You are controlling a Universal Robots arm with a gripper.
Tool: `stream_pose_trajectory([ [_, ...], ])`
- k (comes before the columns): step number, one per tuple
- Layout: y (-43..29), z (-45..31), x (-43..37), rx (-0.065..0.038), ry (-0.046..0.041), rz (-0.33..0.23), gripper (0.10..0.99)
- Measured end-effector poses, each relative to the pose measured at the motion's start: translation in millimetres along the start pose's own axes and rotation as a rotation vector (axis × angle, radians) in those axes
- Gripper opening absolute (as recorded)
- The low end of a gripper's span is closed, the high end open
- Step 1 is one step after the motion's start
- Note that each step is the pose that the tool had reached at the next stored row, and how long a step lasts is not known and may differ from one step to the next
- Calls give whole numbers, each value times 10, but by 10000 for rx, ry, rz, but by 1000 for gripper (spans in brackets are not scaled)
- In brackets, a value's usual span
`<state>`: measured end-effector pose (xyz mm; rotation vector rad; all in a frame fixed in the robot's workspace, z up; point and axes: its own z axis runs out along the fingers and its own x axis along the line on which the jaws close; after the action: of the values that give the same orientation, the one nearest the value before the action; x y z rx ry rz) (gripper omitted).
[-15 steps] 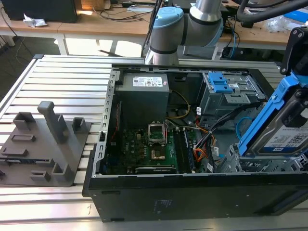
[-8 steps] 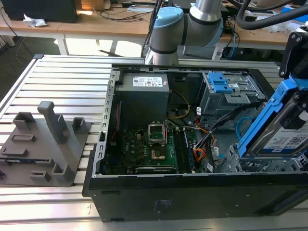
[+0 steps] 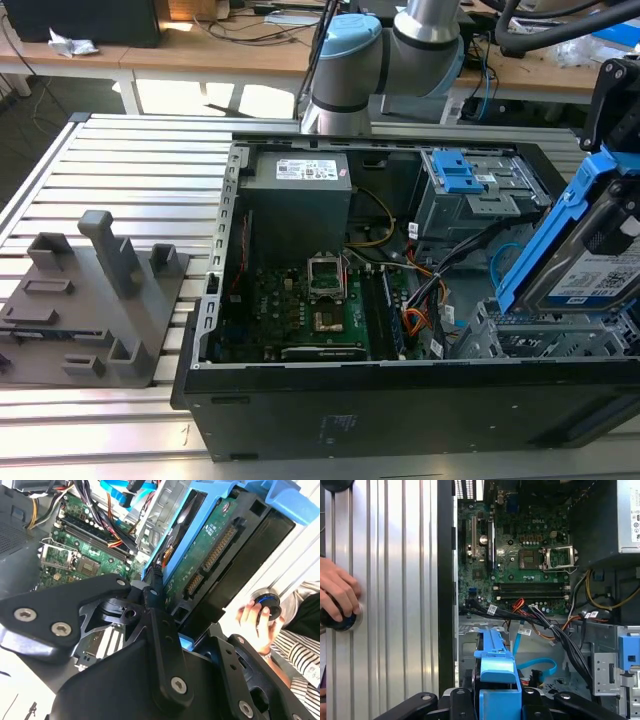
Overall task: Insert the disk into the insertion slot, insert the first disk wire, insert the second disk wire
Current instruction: 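Insert the disk into the insertion slot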
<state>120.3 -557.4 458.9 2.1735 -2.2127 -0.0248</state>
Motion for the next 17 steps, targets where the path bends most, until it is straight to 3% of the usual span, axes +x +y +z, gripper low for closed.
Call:
stream_pose_trajectory([
  [6, -41, 0, -51, 0, 13, -2, 361],
  [17, -64, 31, -61, 1, 39, -2, 361],
])
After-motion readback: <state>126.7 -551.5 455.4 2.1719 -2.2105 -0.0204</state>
